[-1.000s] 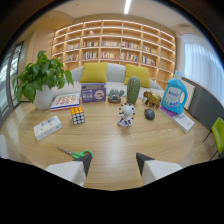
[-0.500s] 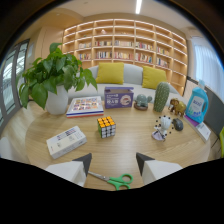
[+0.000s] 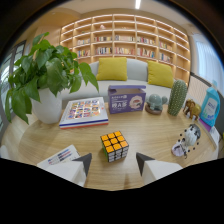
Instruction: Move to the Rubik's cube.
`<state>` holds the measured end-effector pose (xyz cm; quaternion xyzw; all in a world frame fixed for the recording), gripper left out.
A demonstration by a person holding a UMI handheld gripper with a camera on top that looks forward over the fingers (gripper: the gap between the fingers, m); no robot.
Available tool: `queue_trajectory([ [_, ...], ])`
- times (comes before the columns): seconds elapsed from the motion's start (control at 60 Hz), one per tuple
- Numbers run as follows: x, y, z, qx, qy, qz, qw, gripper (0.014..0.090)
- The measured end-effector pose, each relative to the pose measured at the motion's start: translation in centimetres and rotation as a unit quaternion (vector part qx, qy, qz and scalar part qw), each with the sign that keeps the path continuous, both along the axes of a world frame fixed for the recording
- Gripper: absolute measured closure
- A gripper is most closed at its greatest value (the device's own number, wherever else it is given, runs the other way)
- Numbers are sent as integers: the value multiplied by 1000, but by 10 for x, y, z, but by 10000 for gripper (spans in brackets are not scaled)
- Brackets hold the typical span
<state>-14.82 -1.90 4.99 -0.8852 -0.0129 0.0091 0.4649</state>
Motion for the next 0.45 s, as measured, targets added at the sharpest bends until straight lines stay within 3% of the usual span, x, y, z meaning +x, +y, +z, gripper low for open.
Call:
queue_trajectory([
  [0.45, -5, 8, -12, -13, 6, 0, 1000, 203],
])
